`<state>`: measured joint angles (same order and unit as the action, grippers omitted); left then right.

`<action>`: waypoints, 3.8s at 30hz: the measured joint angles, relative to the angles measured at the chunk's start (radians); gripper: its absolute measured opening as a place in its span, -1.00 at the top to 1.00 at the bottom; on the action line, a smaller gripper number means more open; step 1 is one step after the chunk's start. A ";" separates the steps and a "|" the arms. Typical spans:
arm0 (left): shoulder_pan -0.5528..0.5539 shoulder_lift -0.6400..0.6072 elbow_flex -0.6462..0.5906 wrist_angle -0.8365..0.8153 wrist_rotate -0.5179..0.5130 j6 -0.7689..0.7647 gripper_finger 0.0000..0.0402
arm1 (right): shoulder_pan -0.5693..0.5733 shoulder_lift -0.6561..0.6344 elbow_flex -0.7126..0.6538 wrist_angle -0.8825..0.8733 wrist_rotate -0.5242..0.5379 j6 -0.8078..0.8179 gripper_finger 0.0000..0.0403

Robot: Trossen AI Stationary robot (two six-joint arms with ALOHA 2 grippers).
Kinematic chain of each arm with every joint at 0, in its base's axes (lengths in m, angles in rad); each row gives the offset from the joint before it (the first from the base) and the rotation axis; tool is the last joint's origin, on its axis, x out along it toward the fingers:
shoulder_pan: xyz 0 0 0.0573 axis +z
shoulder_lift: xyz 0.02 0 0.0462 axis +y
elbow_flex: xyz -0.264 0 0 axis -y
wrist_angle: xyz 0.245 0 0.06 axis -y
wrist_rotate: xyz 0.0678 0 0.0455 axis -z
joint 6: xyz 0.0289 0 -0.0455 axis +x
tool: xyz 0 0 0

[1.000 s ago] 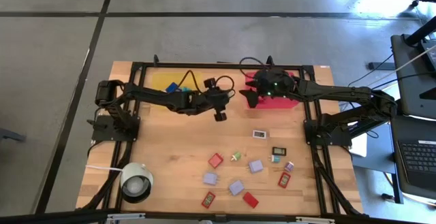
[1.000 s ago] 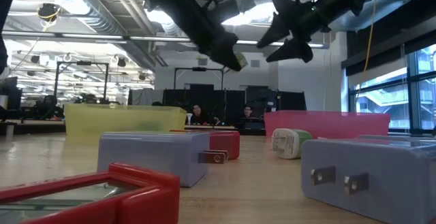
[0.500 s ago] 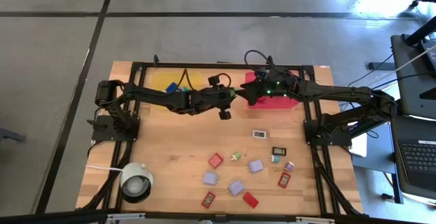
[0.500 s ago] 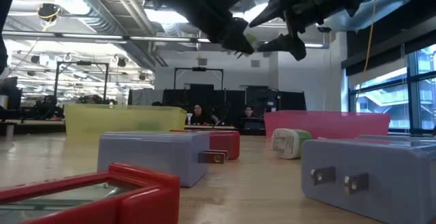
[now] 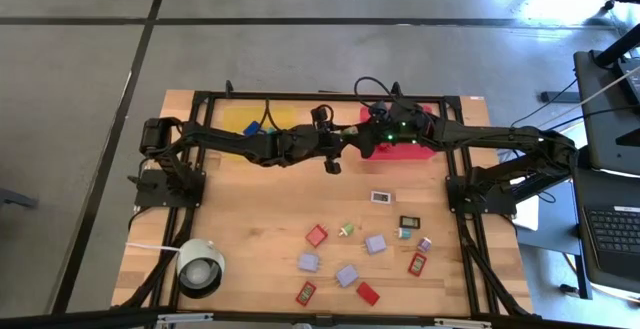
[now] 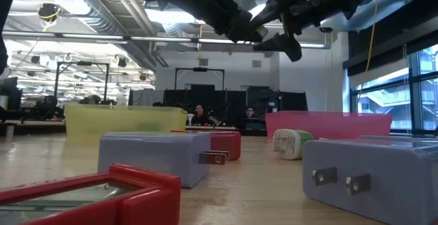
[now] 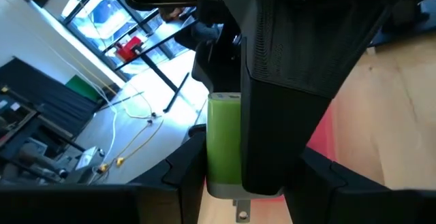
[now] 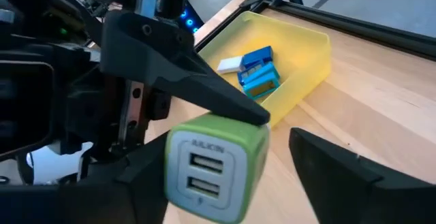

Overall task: Pick & Place Office items
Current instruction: Put the green charger adapter into the red bin, then put the white digital clock into the yellow bin

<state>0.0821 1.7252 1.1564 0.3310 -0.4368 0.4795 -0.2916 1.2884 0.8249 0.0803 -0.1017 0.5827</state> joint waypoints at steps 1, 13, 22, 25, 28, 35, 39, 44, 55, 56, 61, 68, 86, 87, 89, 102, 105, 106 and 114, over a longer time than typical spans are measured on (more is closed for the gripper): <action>0.000 0.000 0.000 -0.001 0.002 0.004 0.24 | 0.000 0.000 0.000 0.000 0.000 0.000 -0.32; 0.000 0.001 0.000 0.005 0.010 0.005 0.13 | 0.000 0.001 0.001 -0.007 -0.021 0.008 0.24; -0.004 -0.001 0.001 0.000 -0.013 -0.049 -0.08 | -0.097 -0.039 -0.001 -0.073 0.001 -0.080 0.24; -0.005 -0.001 0.001 -0.026 -0.005 -0.114 -0.13 | -0.164 -0.048 -0.001 -0.176 0.050 -0.124 0.24; -0.003 -0.001 0.000 -0.066 -0.011 -0.175 -0.14 | -0.229 -0.049 -0.001 -0.306 0.117 -0.172 0.24; -0.003 -0.001 0.000 -0.126 -0.011 -0.259 -0.13 | -0.316 -0.017 -0.001 -0.561 0.405 -0.210 0.25; -0.003 -0.001 0.000 -0.134 -0.012 -0.261 -0.13 | -0.324 0.019 -0.001 -0.631 0.477 -0.203 0.25; -0.003 -0.001 0.000 -0.158 -0.013 -0.285 -0.13 | -0.312 0.096 -0.030 -0.620 0.479 -0.198 0.23; -0.002 0.000 0.000 -0.178 -0.018 -0.286 -0.13 | -0.309 0.159 -0.056 -0.588 0.479 -0.242 0.13; -0.002 0.000 0.000 -0.178 -0.018 -0.286 -0.13 | -0.309 0.159 -0.056 -0.588 0.480 -0.250 0.10; -0.002 0.000 0.000 -0.178 -0.018 -0.285 -0.13 | -0.309 0.159 -0.056 -0.588 0.479 -0.251 -0.13; -0.002 0.000 0.000 -0.255 -0.017 -0.302 -0.12 | -0.309 0.140 -0.039 -0.619 0.475 -0.259 -0.38; -0.002 0.001 0.000 -0.505 0.449 -0.449 -0.13 | -0.164 -0.239 0.041 -0.737 0.479 -0.277 -0.43; -0.002 0.001 0.000 -0.535 0.492 -0.460 -0.13 | -0.152 -0.252 0.041 -0.741 0.479 -0.274 -0.43; -0.005 0.001 -0.001 -0.599 0.585 -0.468 -0.13 | -0.129 -0.271 0.041 -0.750 0.479 -0.272 -0.43; -0.162 0.011 -0.121 -0.572 0.522 -0.353 -0.14 | -0.066 -0.286 0.041 -0.792 0.480 -0.161 -0.43; -0.186 0.011 -0.119 -0.567 0.448 -0.518 -0.14 | -0.061 -0.286 0.041 -0.807 0.474 -0.130 -0.43; -0.191 0.011 -0.119 -0.567 0.448 -0.572 -0.14 | -0.059 -0.286 0.041 -0.806 0.462 -0.117 -0.43; -0.242 0.011 -0.119 -0.659 0.449 -0.742 -0.14 | 0.023 -0.263 0.041 -0.716 0.233 -0.172 -0.42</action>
<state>-0.1598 1.7359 1.0370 -0.3284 0.0119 -0.2626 -0.2682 1.0257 0.8661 -0.6352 0.1317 0.4110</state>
